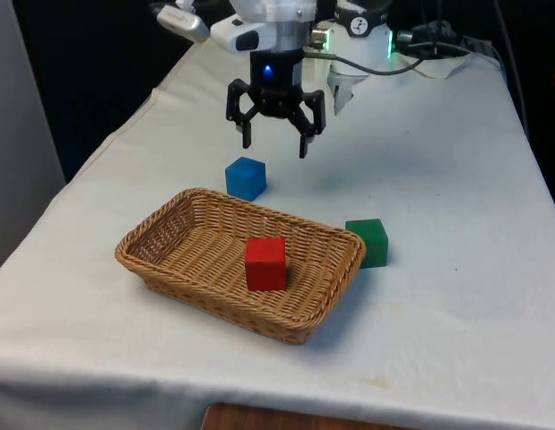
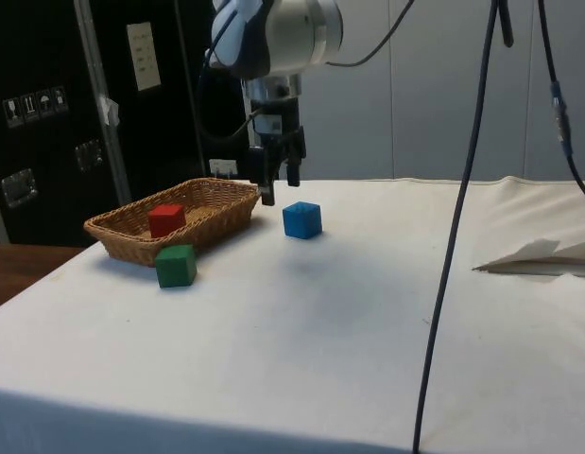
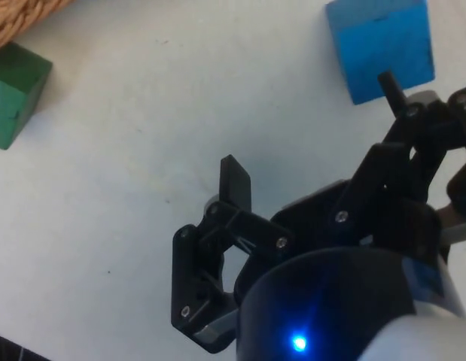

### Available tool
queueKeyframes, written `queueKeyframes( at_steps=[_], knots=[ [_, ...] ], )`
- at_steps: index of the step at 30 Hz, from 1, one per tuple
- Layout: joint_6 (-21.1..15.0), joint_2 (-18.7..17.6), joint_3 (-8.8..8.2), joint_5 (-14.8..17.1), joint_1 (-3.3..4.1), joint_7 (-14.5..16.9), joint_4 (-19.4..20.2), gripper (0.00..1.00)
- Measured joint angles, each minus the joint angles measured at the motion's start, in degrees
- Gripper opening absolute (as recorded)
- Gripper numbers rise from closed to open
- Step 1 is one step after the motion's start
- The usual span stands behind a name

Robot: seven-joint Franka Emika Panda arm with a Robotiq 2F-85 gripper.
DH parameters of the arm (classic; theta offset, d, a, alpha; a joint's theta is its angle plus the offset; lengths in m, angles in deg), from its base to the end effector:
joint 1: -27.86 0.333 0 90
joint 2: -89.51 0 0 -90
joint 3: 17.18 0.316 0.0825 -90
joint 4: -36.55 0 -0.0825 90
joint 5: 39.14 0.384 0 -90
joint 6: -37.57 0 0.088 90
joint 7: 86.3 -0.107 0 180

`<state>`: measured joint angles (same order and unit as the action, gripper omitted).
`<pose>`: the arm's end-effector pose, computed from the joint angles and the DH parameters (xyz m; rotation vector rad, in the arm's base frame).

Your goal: Pick up exactly two blocks and place them into the basket.

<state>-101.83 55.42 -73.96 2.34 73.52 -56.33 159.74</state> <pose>0.5544 -0.1061 0.2395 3.0889 -0.2218 0.0896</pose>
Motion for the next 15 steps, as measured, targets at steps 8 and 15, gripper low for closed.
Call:
queueKeyframes(
  at_steps=[8,15],
  knots=[
    [0.3,-2.2,0.11,2.9,-1.95,1.8,-0.6,1.00],
    [1.3,-5.4,0.11,6.6,-3.67,3.8,-1.9,1.00]
  ],
)
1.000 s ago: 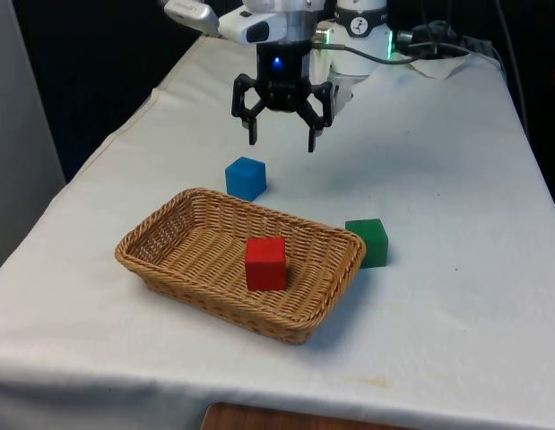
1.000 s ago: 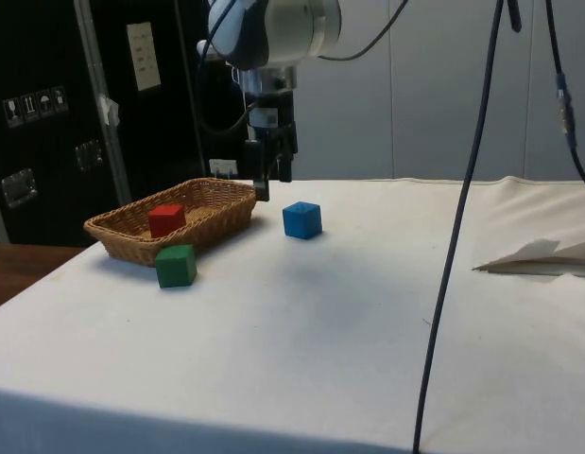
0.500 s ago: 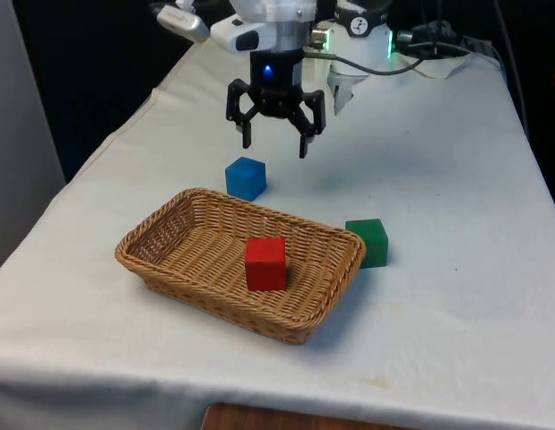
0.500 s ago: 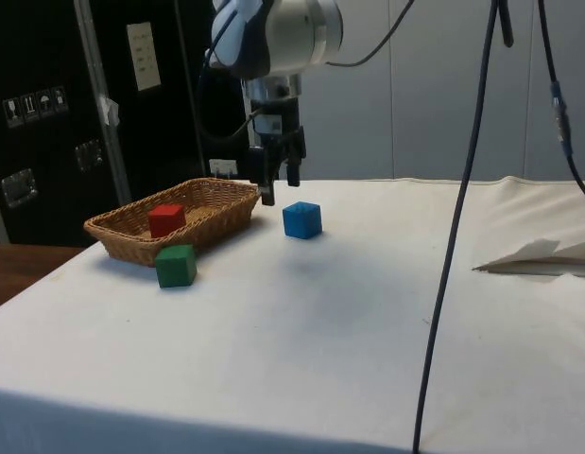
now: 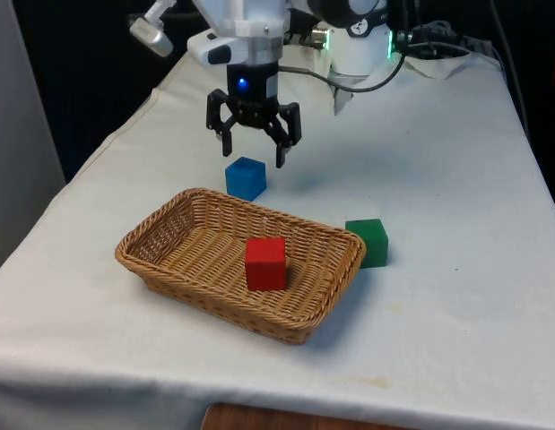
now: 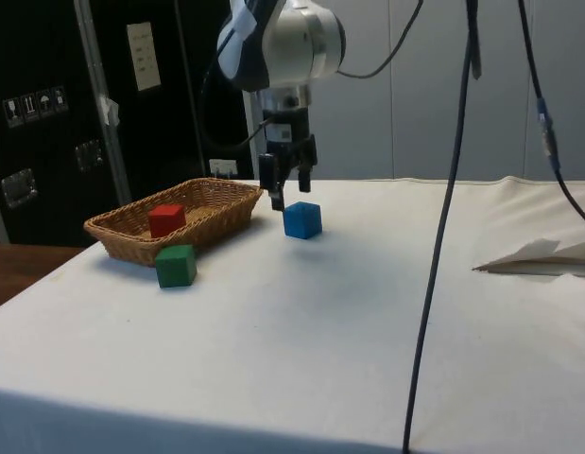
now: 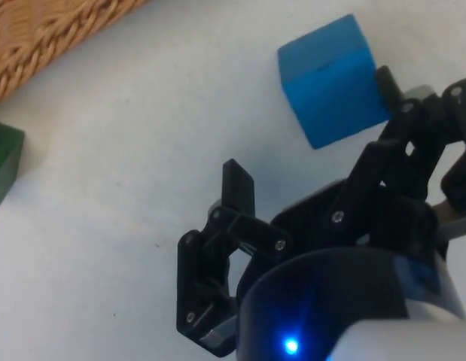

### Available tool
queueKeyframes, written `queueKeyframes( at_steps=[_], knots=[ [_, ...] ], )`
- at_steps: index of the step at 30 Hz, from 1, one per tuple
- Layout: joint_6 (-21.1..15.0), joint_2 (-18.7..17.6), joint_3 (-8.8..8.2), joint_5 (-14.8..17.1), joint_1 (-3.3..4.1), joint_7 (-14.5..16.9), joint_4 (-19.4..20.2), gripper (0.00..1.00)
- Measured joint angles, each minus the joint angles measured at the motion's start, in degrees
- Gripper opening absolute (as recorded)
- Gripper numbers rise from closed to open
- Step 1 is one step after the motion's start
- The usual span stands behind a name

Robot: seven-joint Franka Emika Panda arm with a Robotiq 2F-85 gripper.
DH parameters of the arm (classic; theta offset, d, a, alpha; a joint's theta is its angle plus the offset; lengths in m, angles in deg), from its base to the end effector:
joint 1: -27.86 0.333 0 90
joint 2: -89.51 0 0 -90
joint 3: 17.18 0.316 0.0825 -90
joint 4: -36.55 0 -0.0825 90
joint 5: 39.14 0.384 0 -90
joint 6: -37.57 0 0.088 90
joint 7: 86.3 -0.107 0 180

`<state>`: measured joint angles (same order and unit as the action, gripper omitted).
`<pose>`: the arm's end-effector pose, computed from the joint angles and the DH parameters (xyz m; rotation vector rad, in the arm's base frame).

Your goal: Pick up exactly two blocks and place them into the basket.

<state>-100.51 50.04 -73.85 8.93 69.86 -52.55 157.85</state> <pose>0.5513 -0.1408 0.2179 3.0840 -0.3164 0.0778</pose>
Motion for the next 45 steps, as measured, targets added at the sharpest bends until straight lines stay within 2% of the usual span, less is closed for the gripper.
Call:
queueKeyframes(
  at_steps=[4,8,15,24,33,35,37,38,43,45],
  knots=[
    [0.4,-1.3,0.00,1.8,-0.69,1.2,-0.5,1.00],
    [1.3,-3.3,-0.11,4.1,-2.01,2.9,-1.3,1.00],
    [2.1,-4.8,-0.17,6.2,-3.21,4.1,-1.7,1.00],
    [2.2,-4.9,0.06,8.3,-3.32,4.9,-1.2,1.00],
    [1.8,-5.2,1.20,9.4,-3.27,3.9,-1.0,1.00],
    [1.8,-5.3,1.20,9.5,-3.27,3.8,-1.0,0.97],
    [1.8,-5.3,1.20,9.6,-3.27,3.8,-1.0,0.79],
    [1.8,-5.4,1.20,9.9,-3.27,3.8,-1.0,0.57],
    [1.8,-5.4,1.20,10.1,-3.27,3.8,-1.0,0.00],
    [1.8,-5.4,1.15,10.1,-3.27,3.7,-1.0,0.00]
  ],
)
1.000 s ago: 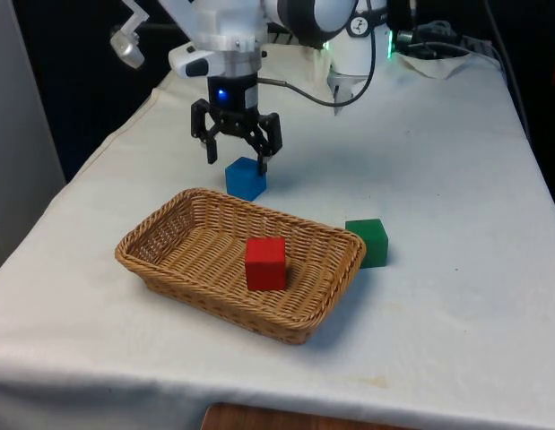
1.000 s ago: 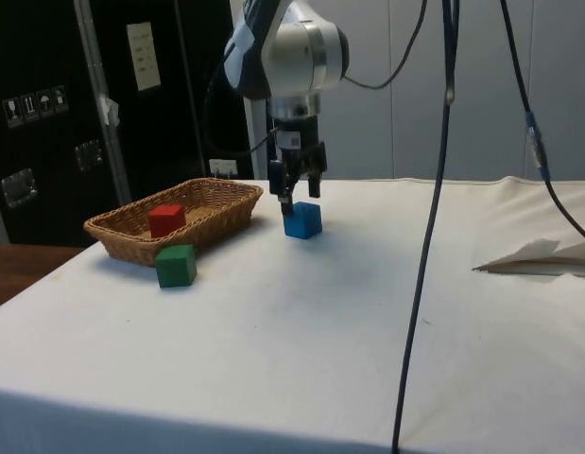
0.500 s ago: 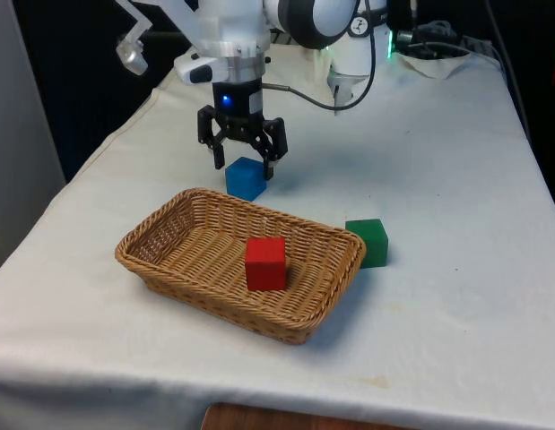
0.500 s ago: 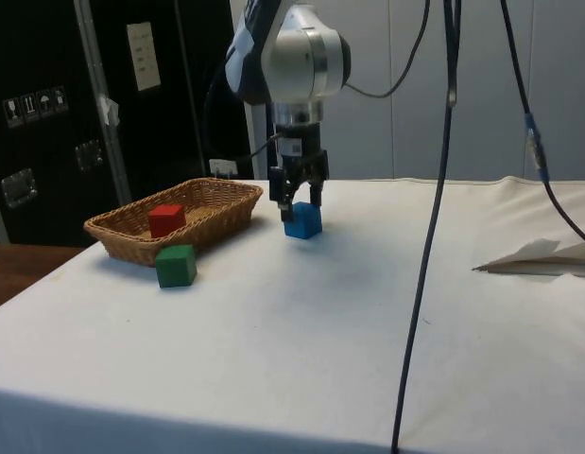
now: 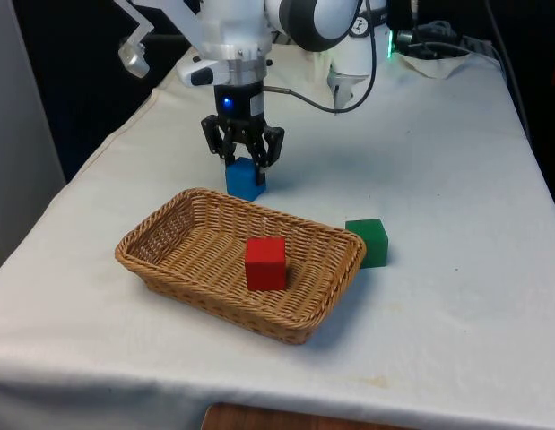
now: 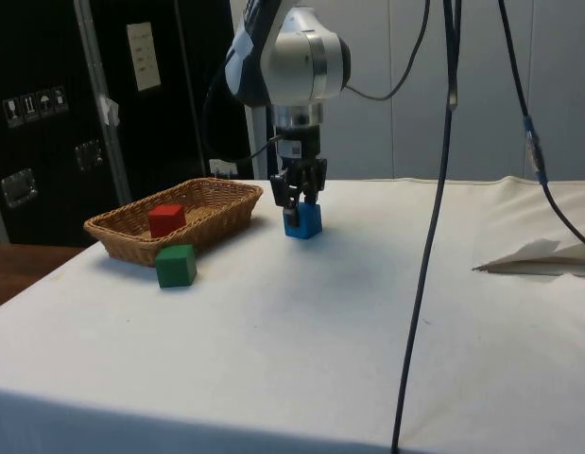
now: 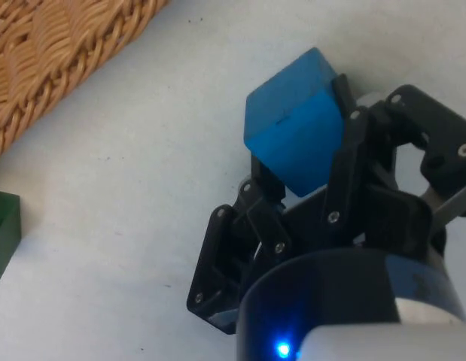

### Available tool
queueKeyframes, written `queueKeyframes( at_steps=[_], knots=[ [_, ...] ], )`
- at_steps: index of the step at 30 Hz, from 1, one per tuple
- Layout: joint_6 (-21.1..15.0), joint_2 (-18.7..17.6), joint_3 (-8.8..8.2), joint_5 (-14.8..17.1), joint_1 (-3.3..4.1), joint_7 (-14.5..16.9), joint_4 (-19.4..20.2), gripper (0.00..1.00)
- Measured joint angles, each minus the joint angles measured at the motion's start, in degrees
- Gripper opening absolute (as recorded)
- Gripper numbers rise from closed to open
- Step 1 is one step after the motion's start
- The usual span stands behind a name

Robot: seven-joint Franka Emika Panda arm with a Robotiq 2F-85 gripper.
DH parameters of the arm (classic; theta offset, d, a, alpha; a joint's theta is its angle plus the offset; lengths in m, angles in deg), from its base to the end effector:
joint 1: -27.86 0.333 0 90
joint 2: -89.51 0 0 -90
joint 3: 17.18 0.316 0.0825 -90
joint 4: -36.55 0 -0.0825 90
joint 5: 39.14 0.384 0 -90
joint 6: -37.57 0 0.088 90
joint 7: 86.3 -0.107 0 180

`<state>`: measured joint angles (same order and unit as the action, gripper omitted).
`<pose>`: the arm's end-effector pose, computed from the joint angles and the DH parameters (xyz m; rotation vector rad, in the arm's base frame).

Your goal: Pick up exactly two blocks and place them into the basket.

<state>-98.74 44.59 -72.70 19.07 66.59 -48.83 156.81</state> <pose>0.5409 -0.1647 0.1837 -3.0979 0.4625 -0.0789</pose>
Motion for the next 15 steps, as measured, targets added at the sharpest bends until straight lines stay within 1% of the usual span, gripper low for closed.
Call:
queueKeyframes(
  at_steps=[9,11,13,14,15],
  knots=[
    [0.0,0.0,0.00,0.1,0.00,0.0,0.0,0.00],
    [0.1,0.1,-0.40,0.1,0.23,-0.3,-0.1,0.00],
    [0.1,0.4,-1.09,0.0,0.74,-0.6,-0.1,0.00],
    [0.1,0.4,-1.09,0.0,0.74,-0.6,-0.1,0.00],
    [0.2,0.7,-1.38,-0.1,0.97,-0.7,-0.1,0.00]
  ],
)
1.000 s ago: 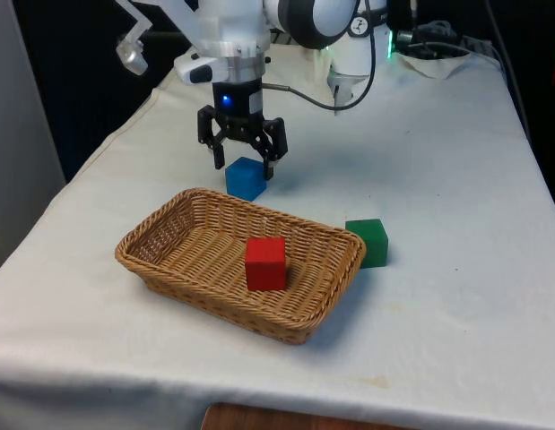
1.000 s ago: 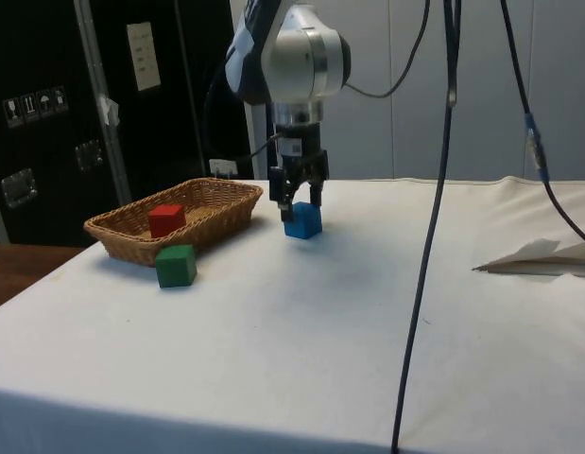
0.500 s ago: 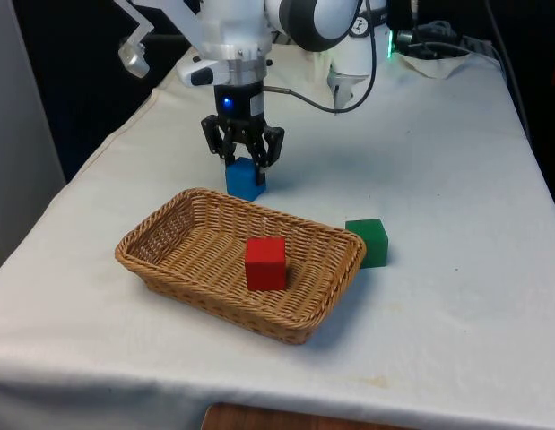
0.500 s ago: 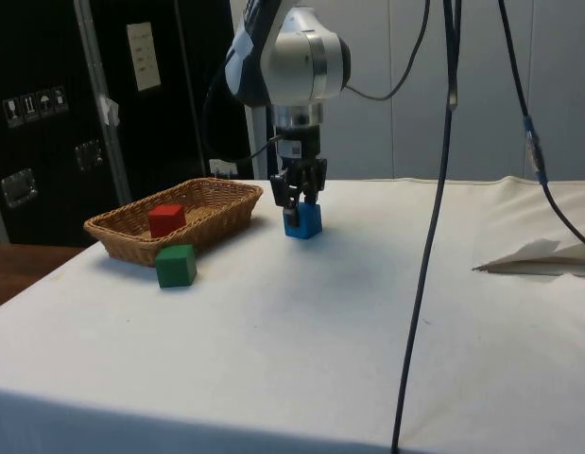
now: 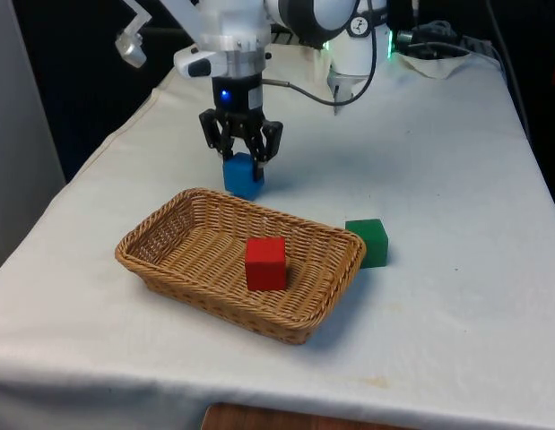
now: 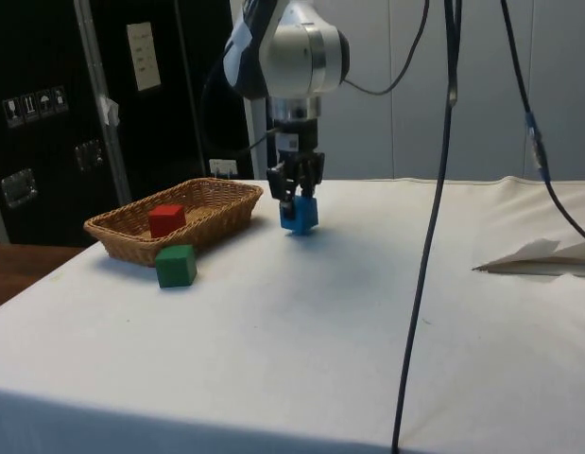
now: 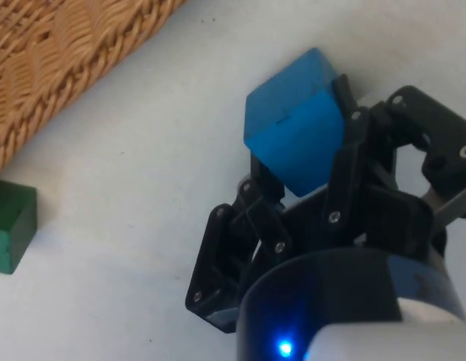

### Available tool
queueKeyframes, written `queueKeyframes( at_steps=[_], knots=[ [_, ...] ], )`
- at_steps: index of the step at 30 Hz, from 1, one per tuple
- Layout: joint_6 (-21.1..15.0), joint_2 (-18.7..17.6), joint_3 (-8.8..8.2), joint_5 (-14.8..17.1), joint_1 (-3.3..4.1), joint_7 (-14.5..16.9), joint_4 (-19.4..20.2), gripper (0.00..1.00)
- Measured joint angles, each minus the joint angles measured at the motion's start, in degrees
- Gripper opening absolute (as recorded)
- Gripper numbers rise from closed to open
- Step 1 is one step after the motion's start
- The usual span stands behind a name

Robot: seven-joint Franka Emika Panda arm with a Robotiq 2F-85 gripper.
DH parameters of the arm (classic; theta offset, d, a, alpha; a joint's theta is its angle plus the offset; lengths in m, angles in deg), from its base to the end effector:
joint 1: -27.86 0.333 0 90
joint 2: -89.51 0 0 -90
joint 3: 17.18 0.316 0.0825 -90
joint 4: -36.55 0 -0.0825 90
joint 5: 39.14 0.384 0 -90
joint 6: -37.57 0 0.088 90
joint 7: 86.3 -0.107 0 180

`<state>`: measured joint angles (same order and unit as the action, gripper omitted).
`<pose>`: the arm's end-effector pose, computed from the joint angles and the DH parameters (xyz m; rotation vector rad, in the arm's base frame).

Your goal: Pick up exactly two blocks and place them into the basket.

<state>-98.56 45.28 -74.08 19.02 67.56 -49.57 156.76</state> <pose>0.5439 -0.1652 0.1954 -3.0945 0.4806 -0.1081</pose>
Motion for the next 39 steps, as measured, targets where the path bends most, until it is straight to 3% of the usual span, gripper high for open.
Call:
queueKeyframes(
  at_steps=[3,10,22,31,35,39],
  knots=[
    [0.1,1.3,-1.09,-0.9,1.15,-1.2,0.4,0.00],
    [0.1,3.7,-2.86,-4.0,2.52,-4.3,0.6,0.00],
    [0.3,6.9,-5.44,-9.2,3.90,-8.3,-0.6,0.00],
    [0.9,7.4,-6.76,-11.3,4.01,-9.4,-2.8,0.00],
    [1.6,6.9,-7.05,-11.5,3.50,-9.3,-4.4,0.00],
    [3.6,5.4,-7.22,-11.5,2.52,-9.1,-6.8,0.00]
  ],
)
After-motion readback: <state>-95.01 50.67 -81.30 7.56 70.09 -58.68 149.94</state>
